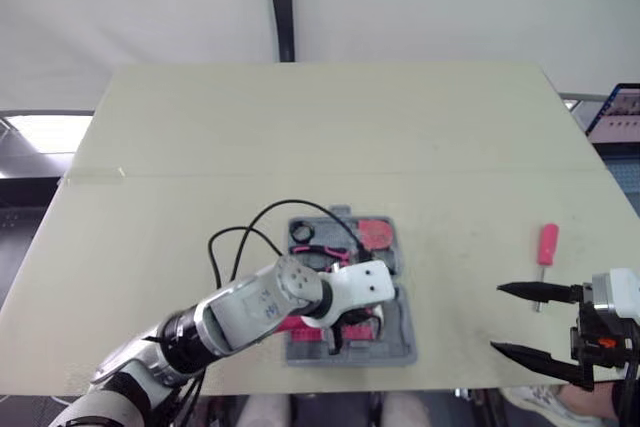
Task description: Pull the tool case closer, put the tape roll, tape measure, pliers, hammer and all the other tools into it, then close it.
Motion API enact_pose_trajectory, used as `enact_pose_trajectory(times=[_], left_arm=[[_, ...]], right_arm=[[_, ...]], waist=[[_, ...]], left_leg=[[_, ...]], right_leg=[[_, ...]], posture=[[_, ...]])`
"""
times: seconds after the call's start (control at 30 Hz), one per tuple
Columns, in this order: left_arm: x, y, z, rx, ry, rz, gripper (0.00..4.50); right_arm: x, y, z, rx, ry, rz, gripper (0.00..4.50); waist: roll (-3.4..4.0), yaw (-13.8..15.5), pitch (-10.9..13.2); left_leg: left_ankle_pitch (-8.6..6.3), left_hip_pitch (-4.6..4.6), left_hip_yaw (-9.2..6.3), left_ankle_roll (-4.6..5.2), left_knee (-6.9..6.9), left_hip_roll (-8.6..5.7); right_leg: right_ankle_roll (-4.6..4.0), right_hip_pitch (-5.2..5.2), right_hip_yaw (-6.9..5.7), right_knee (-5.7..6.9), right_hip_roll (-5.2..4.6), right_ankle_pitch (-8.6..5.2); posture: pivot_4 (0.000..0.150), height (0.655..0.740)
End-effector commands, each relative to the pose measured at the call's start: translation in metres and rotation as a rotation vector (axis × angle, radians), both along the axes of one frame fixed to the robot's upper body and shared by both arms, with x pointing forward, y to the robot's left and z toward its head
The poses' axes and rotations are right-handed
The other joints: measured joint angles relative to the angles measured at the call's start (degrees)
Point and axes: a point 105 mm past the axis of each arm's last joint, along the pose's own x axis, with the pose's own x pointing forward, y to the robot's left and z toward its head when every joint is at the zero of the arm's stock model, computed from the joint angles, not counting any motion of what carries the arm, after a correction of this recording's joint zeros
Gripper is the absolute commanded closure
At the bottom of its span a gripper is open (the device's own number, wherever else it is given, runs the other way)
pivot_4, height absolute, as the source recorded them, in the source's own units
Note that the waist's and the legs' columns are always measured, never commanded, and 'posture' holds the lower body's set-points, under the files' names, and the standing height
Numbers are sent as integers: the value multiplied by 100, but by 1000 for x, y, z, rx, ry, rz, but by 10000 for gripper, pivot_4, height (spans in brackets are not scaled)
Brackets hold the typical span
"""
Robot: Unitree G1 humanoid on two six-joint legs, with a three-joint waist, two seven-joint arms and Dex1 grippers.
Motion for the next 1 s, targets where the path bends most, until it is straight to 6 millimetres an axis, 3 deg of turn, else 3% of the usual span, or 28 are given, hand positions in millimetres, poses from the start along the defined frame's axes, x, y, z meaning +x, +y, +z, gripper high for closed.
enact_pose_trajectory(times=[0.03,0.6,1.0], left_arm=[[-2,-15,10,-31,-34,-49,44603],[0,-32,-4,-14,-50,-90,44603],[4,-32,-9,2,-71,-102,44603]], right_arm=[[-9,-3,3,-24,4,18,0],[-14,-7,4,-43,12,5,0],[-12,-5,5,-42,3,0,0]], waist=[[0,15,0],[0,9,0],[1,3,-1]], left_leg=[[0,-2,-1,0,0,-1],[1,-2,-2,2,2,-2],[1,-1,-2,3,3,-2]], right_leg=[[0,0,-1,-1,0,0],[0,1,0,1,-1,0],[0,0,0,3,-1,0]], posture=[[1500,7400],[1500,7400],[1500,7400]])
